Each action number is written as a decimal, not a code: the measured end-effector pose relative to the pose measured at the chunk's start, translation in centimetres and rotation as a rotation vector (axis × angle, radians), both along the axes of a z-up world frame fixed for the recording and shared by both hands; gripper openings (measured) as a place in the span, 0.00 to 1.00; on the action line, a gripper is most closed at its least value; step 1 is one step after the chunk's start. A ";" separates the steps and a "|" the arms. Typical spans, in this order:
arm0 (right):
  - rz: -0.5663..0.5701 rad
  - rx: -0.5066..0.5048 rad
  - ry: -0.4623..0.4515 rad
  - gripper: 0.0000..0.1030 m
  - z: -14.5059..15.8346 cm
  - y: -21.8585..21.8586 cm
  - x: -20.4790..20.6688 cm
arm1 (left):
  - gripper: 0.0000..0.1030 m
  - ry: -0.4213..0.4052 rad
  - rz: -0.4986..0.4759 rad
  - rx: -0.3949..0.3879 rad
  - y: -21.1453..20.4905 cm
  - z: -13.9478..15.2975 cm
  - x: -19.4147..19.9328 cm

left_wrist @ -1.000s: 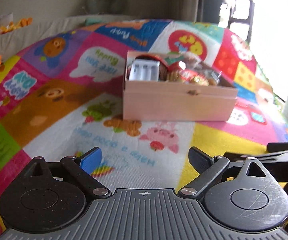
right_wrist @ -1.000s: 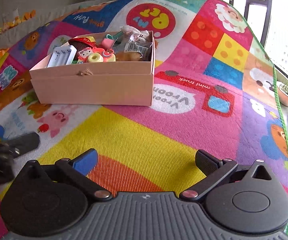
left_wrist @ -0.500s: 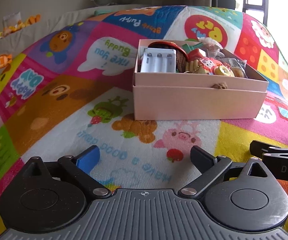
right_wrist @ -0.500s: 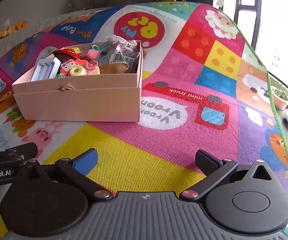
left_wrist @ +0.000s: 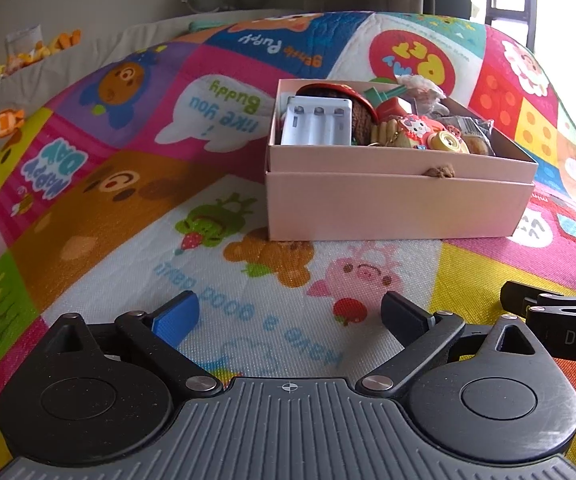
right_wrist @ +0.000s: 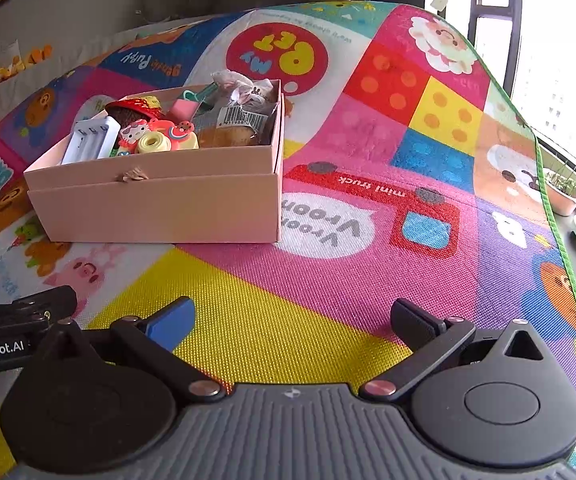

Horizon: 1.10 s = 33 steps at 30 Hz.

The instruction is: Organize objects

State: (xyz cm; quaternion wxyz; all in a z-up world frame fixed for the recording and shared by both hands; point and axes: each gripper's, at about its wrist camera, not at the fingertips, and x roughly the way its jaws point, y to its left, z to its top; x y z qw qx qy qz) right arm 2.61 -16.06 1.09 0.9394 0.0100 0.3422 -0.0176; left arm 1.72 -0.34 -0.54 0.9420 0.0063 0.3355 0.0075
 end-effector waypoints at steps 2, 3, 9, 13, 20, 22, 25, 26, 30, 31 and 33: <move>0.000 0.000 0.000 1.00 0.0 0.0 0.0 | 0.98 0.000 0.000 -0.003 0.0 0.0 0.0; 0.000 0.000 0.000 1.00 0.0 0.0 0.0 | 0.98 0.000 0.000 -0.003 0.0 0.0 0.0; 0.000 -0.001 -0.001 1.00 0.0 0.1 0.0 | 0.98 0.001 0.000 -0.001 -0.1 0.0 0.0; 0.000 -0.001 -0.001 1.00 0.0 0.1 0.0 | 0.98 0.000 0.000 -0.003 0.0 0.0 0.0; -0.001 0.001 -0.001 1.00 0.0 0.0 0.0 | 0.98 0.001 0.000 -0.003 0.0 0.0 0.0; 0.000 -0.001 -0.001 1.00 0.0 0.1 0.0 | 0.98 0.001 0.000 -0.006 0.0 0.0 0.0; 0.000 0.000 -0.001 1.00 0.0 0.0 0.1 | 0.98 0.000 -0.001 -0.006 0.0 0.0 0.0; 0.000 0.002 -0.001 1.00 0.0 0.0 0.1 | 0.98 0.001 -0.001 -0.004 -0.1 0.0 0.0; -0.001 0.001 -0.001 1.00 0.0 0.0 0.1 | 0.98 0.000 -0.001 -0.009 0.0 0.0 0.0; -0.001 0.000 -0.001 1.00 0.0 0.1 0.1 | 0.98 0.000 -0.001 -0.010 0.0 0.0 0.0; -0.001 0.003 -0.001 1.00 0.0 0.0 0.1 | 0.98 0.000 -0.001 -0.009 0.0 0.0 0.0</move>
